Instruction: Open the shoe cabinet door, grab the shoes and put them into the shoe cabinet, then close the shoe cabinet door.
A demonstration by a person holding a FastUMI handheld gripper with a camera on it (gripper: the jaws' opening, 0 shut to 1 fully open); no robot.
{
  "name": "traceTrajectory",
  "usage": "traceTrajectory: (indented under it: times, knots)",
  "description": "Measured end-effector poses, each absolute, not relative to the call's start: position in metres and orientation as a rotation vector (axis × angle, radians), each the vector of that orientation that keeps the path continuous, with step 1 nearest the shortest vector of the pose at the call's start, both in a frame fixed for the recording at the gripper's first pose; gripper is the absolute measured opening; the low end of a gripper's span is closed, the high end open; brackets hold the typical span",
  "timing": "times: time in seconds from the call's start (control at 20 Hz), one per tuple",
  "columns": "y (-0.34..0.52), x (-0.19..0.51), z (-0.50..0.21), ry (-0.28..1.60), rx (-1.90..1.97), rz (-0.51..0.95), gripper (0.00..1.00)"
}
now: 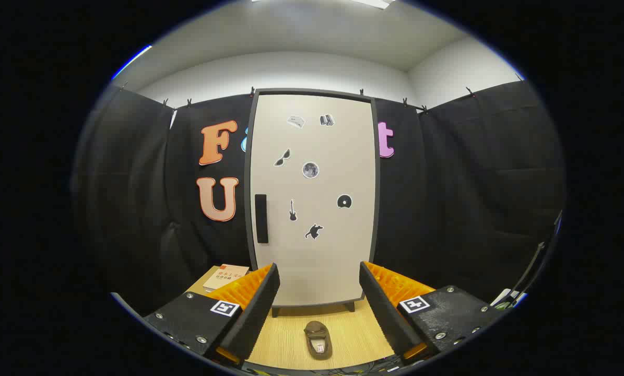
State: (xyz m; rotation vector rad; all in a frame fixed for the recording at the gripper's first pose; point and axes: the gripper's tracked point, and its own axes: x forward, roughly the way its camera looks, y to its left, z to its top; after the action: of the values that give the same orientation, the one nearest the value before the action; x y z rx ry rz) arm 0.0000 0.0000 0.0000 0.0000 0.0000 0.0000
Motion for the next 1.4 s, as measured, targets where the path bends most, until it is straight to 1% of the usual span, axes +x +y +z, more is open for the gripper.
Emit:
traceTrajectory:
  times: [0.7,1.3,1.4]
  knots:
    - [-0.008,-0.001,-0.001,0.009,-0.020,-0.014,0.96]
    - [0.002,0.003,-0.005,0.035,-0.010,0.033,0.96]
    - [0.022,0.016,-0.008,0.041,-0.002,0.052,0.96]
